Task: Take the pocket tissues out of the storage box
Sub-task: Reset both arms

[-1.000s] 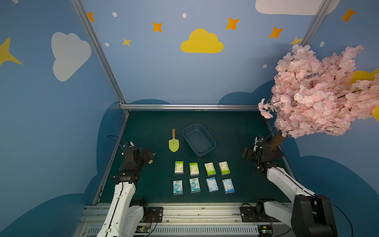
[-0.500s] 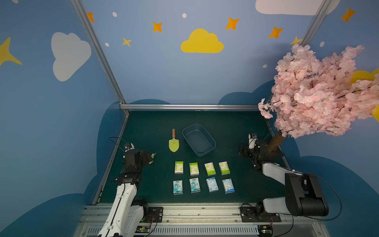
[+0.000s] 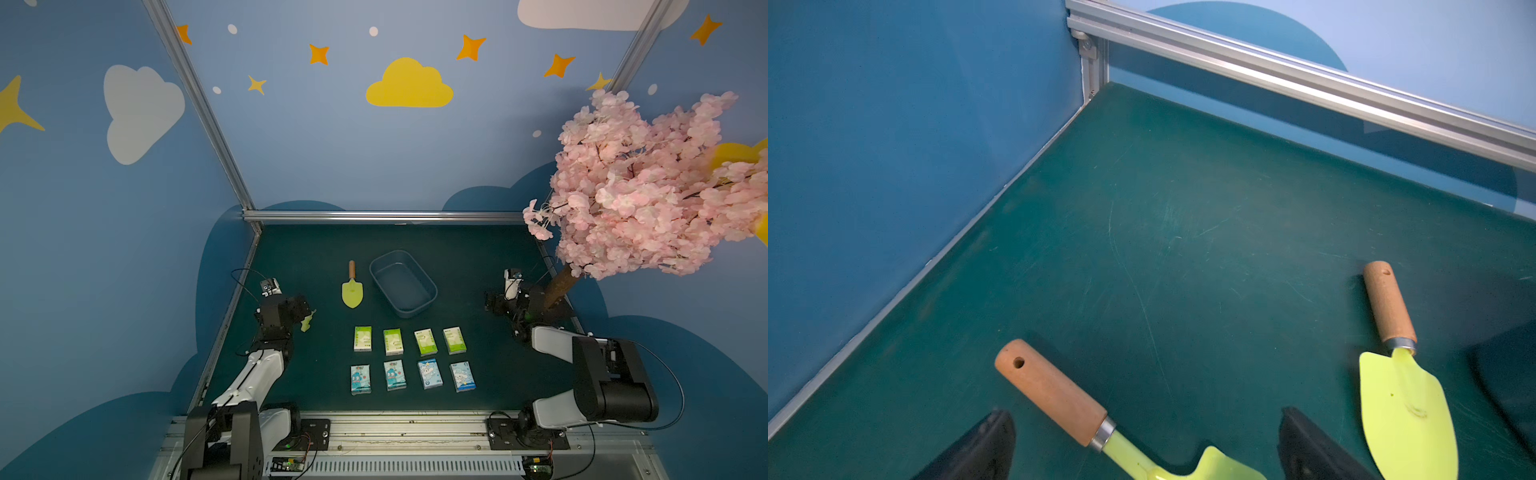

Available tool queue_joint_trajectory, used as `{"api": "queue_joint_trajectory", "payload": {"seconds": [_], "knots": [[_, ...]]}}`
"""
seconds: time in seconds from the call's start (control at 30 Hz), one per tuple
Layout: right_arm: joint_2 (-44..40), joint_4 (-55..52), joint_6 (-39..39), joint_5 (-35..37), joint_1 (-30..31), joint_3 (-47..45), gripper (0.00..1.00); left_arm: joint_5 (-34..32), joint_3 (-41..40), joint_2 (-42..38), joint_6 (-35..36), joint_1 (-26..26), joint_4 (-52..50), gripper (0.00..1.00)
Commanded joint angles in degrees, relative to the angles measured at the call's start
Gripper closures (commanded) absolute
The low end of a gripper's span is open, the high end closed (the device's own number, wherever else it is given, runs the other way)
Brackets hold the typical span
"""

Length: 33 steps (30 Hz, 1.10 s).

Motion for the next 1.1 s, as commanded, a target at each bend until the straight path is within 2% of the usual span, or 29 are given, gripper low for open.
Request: {"api": "queue_joint_trajectory", "payload": {"seconds": [0.0, 0.2, 0.3, 0.4, 0.47, 0.5, 0.57, 0.67, 1.07], "knots": [[0.2, 2.8, -0.1, -1.4, -0.2, -0.5, 0.02, 1.6, -1.9, 4.1, 2.9, 0.2, 15.5, 0.0], [0.2, 3.2, -0.2, -2.2, -0.6, -0.8, 0.02, 8.2, -3.9, 15.2, 4.6, 0.1, 29.7, 0.0], [0.3, 3.2, -0.2, -2.2, -0.5, -0.7, 0.02, 15.4, -3.1, 19.3, 8.9, -1.0, 32.0, 0.0], [0.2, 3.2, -0.2, -2.2, -0.5, -0.7, 0.02, 17.0, -1.8, 24.8, 10.5, -1.6, 37.2, 0.0], [0.3, 3.2, -0.2, -2.2, -0.5, -0.6, 0.02, 17.1, 1.6, 22.3, 10.4, -1.6, 26.6, 0.0], [0.3, 3.2, -0.3, -2.1, -0.5, -0.7, 0.02, 16.5, 1.7, 22.3, 10.5, -1.8, 25.7, 0.0], [0.3, 3.2, -0.3, -2.1, -0.5, -0.7, 0.02, 16.8, 0.7, 23.6, 10.6, -1.8, 29.9, 0.0], [0.3, 3.2, -0.3, -2.1, -0.5, -0.7, 0.02, 16.6, 1.5, 22.3, 10.7, -2.0, 26.5, 0.0], [0.3, 3.2, -0.2, -2.0, -0.3, -0.7, 0.02, 15.1, 2.2, 22.7, 11.5, -2.9, 25.7, 0.0]]}}
